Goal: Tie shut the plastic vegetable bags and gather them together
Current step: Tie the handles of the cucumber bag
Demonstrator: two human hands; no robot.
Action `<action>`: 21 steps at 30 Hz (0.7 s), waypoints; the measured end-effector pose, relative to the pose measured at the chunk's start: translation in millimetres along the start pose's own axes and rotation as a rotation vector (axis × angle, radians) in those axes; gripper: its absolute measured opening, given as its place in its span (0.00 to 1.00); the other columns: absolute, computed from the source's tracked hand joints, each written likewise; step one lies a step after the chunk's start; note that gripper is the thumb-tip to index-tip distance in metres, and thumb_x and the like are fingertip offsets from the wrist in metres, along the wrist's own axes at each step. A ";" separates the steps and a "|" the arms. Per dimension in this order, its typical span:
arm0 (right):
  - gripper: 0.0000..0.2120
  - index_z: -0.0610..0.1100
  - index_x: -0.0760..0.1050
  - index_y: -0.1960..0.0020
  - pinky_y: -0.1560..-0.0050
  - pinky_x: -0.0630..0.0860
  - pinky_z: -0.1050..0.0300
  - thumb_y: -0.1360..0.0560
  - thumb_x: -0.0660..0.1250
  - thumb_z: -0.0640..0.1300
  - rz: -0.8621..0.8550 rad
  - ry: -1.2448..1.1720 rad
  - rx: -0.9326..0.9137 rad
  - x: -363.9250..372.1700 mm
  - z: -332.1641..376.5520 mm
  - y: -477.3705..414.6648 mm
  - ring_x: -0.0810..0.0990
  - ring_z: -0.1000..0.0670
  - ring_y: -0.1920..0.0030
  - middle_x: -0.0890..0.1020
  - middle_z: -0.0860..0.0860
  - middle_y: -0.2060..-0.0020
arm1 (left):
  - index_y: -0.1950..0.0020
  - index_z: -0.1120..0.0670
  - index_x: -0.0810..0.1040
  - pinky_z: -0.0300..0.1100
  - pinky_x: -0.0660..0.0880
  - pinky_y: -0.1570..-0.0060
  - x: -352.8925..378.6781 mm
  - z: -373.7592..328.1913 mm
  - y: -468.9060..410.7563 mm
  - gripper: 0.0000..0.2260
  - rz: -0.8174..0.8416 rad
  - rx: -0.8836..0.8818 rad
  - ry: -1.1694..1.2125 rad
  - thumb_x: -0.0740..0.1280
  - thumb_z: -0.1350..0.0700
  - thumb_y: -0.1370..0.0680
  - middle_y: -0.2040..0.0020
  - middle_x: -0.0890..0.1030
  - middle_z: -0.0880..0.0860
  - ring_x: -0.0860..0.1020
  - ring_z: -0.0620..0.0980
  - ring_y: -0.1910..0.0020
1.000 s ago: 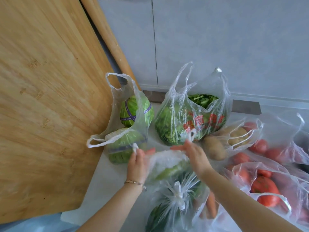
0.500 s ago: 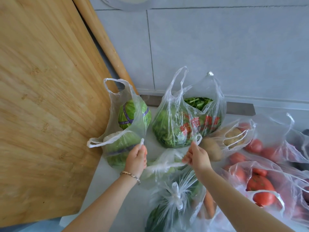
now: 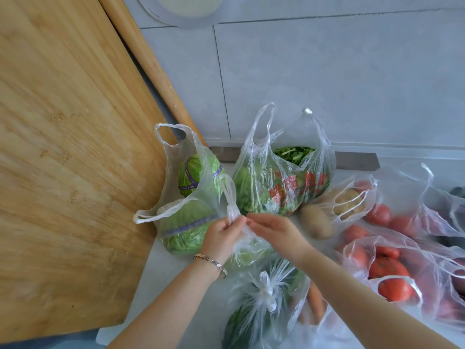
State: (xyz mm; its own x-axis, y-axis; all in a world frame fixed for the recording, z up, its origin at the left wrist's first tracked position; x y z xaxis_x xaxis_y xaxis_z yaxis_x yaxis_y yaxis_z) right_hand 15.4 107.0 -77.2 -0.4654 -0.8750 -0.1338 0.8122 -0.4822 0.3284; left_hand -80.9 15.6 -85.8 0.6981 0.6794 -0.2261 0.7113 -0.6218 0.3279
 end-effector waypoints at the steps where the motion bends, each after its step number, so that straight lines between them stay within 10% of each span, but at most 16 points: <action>1: 0.10 0.45 0.79 0.45 0.64 0.72 0.62 0.24 0.64 0.42 0.031 0.084 -0.015 7.0 -5.3 2.1 0.76 0.58 0.70 0.82 0.63 0.62 | 0.70 0.54 0.75 0.33 0.59 0.76 0.8 -1.2 1.7 0.14 0.013 0.004 0.020 0.64 0.57 0.24 0.80 0.64 0.45 0.62 0.40 0.81; 4: 0.10 0.41 0.81 0.53 0.75 0.55 0.65 0.24 0.64 0.44 -0.021 0.176 -0.067 16.9 -13.4 0.9 0.58 0.56 0.79 0.71 0.60 0.82 | 0.62 0.55 0.78 0.26 0.61 0.78 6.2 -10.3 8.5 0.10 0.020 0.002 0.075 0.61 0.60 0.22 0.84 0.70 0.44 0.68 0.37 0.82; 8: 0.10 0.38 0.80 0.58 0.67 0.65 0.63 0.24 0.63 0.43 -0.197 0.011 -0.012 18.1 -18.2 -0.6 0.70 0.56 0.69 0.78 0.41 0.69 | 0.59 0.55 0.68 0.31 0.58 0.81 -2.5 -10.1 3.3 0.07 -0.104 -0.061 0.370 0.60 0.57 0.22 0.83 0.66 0.46 0.61 0.39 0.83; 12: 0.14 0.37 0.72 0.68 0.71 0.60 0.60 0.25 0.62 0.41 -0.211 0.021 0.039 27.0 -24.3 -0.8 0.62 0.55 0.76 0.67 0.49 0.75 | 0.60 0.55 0.70 0.31 0.57 0.82 -3.6 -10.3 6.6 0.12 -0.097 -0.150 0.692 0.52 0.57 0.19 0.83 0.64 0.46 0.59 0.40 0.84; 15: 0.16 0.42 0.61 0.73 0.67 0.58 0.56 0.27 0.57 0.40 -0.054 0.413 -0.162 46.2 -22.8 3.8 0.62 0.49 0.68 0.61 0.52 0.77 | 0.65 0.56 0.68 0.32 0.57 0.81 1.6 -13.1 7.2 0.17 -0.058 -0.130 0.664 0.50 0.57 0.18 0.83 0.63 0.45 0.59 0.40 0.84; 21: 0.22 0.49 0.55 0.74 0.52 0.63 0.66 0.26 0.63 0.47 0.036 0.370 -0.197 47.5 -29.7 13.5 0.60 0.56 0.71 0.62 0.54 0.79 | 0.68 0.56 0.63 0.29 0.58 0.82 15.7 -16.4 -8.0 0.18 0.021 -0.258 0.631 0.49 0.56 0.18 0.85 0.63 0.47 0.61 0.40 0.86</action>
State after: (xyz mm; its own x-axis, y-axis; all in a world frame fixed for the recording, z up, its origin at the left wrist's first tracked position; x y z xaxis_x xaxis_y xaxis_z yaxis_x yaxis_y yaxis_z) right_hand 14.7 57.7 -106.9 -0.3066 -0.8311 -0.4640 0.8943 -0.4184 0.1586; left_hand -77.1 37.6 -77.0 0.4745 0.8139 0.3353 0.6011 -0.5779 0.5520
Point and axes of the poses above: each hand's wrist, its own y-axis away from the middle knuckle, its own x-axis out of the palm, z = x × y, the point moved 4 cm from there along -y, towards the middle knuckle
